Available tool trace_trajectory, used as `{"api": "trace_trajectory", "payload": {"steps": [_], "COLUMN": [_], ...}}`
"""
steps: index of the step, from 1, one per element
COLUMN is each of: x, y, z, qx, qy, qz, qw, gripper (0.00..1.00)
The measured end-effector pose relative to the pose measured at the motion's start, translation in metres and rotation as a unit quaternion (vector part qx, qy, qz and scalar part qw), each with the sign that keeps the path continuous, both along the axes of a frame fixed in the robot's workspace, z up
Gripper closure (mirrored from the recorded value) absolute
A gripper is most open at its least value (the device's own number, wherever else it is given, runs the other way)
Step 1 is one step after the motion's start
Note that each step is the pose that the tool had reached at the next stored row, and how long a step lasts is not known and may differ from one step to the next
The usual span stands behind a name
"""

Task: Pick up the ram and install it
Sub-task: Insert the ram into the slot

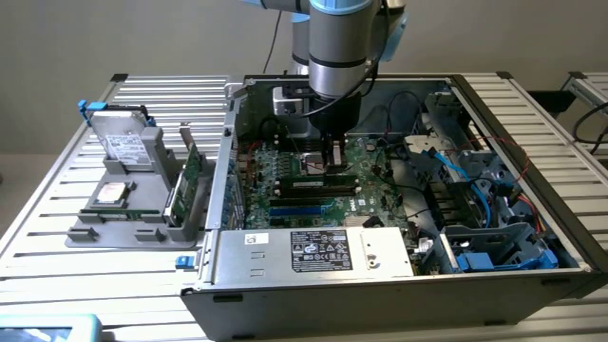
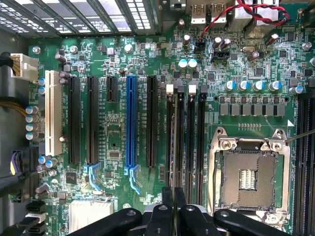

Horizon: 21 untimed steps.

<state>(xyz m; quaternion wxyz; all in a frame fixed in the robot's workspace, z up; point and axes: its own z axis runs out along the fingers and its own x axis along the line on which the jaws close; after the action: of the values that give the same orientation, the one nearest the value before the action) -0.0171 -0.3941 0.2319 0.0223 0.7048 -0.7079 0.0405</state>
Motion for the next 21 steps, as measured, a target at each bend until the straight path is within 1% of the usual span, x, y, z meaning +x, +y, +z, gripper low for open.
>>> {"api": "trace_trajectory", "payload": {"steps": [7,13,17,21], "x": [0.0,0.0,0.0,0.0], "y": [-0.0014,-0.0017,-0.0028,-0.0029], "z": [-0.0003,-0.0006,-0.0006,-0.0011], "qx": [0.0,0.0,0.0,0.0], "qy": [0.0,0.0001,0.0001,0.0001], "qz": [0.0,0.0,0.0,0.0], "qw": [1.0,1.0,1.0,1.0], "gripper": [0.87,0.87,0.87,0.87]}}
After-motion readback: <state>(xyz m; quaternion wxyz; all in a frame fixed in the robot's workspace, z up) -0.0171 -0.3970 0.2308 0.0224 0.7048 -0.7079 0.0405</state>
